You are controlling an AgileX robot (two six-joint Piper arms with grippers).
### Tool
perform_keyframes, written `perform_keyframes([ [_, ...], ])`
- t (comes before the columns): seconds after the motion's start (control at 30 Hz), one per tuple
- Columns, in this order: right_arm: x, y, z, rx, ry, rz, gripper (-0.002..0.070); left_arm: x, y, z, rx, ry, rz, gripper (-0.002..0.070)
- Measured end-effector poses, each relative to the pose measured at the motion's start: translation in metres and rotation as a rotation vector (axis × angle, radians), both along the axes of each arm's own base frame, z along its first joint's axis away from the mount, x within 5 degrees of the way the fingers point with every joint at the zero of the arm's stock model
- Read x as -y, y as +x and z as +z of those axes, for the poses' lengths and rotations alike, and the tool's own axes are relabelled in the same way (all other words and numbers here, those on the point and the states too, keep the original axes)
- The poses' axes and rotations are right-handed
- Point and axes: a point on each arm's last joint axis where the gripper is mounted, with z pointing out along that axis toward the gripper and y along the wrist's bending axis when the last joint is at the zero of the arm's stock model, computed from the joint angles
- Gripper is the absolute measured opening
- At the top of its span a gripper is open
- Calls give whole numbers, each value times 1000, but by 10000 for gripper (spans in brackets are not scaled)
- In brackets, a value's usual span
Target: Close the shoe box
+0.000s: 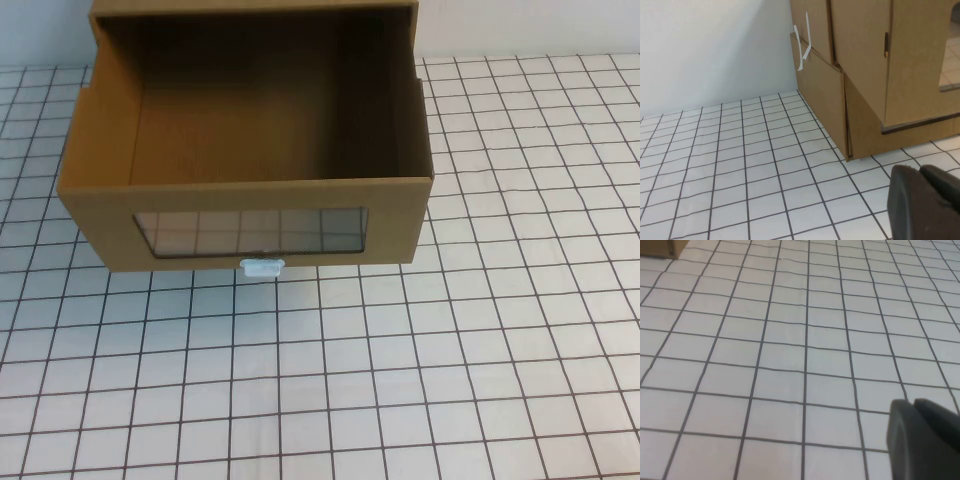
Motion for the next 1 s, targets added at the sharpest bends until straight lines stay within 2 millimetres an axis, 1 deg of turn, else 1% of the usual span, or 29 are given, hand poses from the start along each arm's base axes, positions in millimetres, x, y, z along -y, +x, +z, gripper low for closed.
perform_keyframes([
  [1.0,0,0,0,1,-8,-1,-13,0,0,0,3,16,0,-4],
])
